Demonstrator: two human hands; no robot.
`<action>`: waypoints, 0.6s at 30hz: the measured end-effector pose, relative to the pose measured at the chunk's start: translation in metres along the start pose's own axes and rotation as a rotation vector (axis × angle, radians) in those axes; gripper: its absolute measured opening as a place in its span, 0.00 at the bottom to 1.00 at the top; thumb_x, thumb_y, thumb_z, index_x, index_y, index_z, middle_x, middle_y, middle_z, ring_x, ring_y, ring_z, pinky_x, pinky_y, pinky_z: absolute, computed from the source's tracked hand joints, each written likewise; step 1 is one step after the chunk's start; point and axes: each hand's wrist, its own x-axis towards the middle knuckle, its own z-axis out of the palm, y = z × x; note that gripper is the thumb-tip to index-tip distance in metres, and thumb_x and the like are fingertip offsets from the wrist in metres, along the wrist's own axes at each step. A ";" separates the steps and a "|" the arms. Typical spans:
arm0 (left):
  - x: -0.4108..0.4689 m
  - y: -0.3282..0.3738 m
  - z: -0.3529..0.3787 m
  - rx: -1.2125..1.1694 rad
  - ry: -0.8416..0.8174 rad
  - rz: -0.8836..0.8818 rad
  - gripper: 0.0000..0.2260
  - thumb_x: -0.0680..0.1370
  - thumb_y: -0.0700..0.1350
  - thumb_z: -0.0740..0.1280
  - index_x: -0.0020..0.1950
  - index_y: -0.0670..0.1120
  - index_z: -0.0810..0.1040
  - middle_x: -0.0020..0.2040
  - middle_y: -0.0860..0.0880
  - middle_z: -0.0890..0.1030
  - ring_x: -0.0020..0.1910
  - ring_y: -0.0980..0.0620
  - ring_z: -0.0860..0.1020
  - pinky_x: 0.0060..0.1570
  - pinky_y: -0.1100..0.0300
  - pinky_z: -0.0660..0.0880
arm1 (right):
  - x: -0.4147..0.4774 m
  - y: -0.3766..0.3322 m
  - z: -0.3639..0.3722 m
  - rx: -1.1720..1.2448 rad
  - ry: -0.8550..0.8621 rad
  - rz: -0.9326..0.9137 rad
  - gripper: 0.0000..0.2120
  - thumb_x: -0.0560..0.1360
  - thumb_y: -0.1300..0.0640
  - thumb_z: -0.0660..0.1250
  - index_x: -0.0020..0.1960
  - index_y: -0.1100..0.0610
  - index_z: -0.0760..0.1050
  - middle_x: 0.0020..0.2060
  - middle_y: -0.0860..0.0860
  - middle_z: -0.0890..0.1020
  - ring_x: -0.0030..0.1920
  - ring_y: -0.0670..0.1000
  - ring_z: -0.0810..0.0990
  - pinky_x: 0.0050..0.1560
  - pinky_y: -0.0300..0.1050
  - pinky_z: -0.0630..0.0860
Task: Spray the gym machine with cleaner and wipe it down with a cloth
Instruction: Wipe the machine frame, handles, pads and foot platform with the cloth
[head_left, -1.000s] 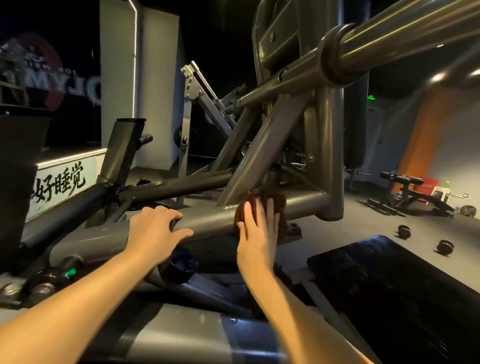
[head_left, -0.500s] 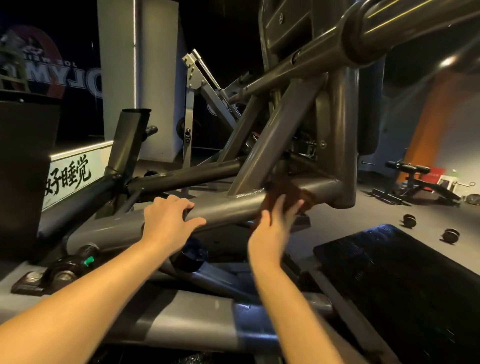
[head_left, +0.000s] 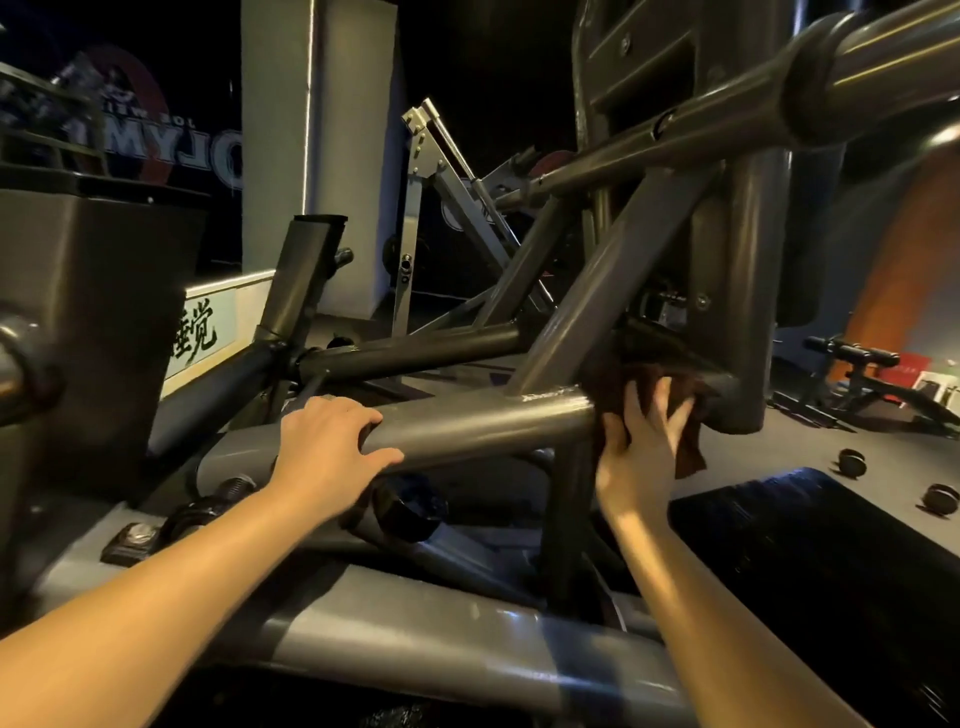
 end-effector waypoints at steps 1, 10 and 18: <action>-0.001 -0.002 0.000 -0.006 0.006 -0.015 0.26 0.75 0.65 0.70 0.69 0.55 0.78 0.67 0.53 0.79 0.67 0.49 0.73 0.65 0.48 0.69 | -0.006 -0.011 0.006 -0.061 0.022 -0.061 0.22 0.85 0.57 0.56 0.78 0.58 0.69 0.81 0.58 0.60 0.82 0.63 0.51 0.82 0.59 0.43; -0.014 -0.004 -0.004 -0.022 -0.030 -0.048 0.24 0.79 0.64 0.67 0.72 0.57 0.76 0.69 0.54 0.77 0.68 0.48 0.69 0.65 0.48 0.66 | -0.054 -0.123 0.036 -0.115 -0.322 -0.448 0.24 0.81 0.61 0.66 0.76 0.48 0.72 0.77 0.49 0.70 0.81 0.52 0.61 0.80 0.47 0.50; -0.036 0.032 -0.029 -0.857 -0.134 -0.232 0.12 0.81 0.56 0.69 0.63 0.55 0.81 0.58 0.56 0.83 0.59 0.59 0.80 0.68 0.51 0.75 | -0.036 -0.162 0.005 0.504 -0.640 -0.006 0.12 0.85 0.52 0.62 0.65 0.45 0.79 0.56 0.42 0.81 0.55 0.38 0.76 0.60 0.44 0.72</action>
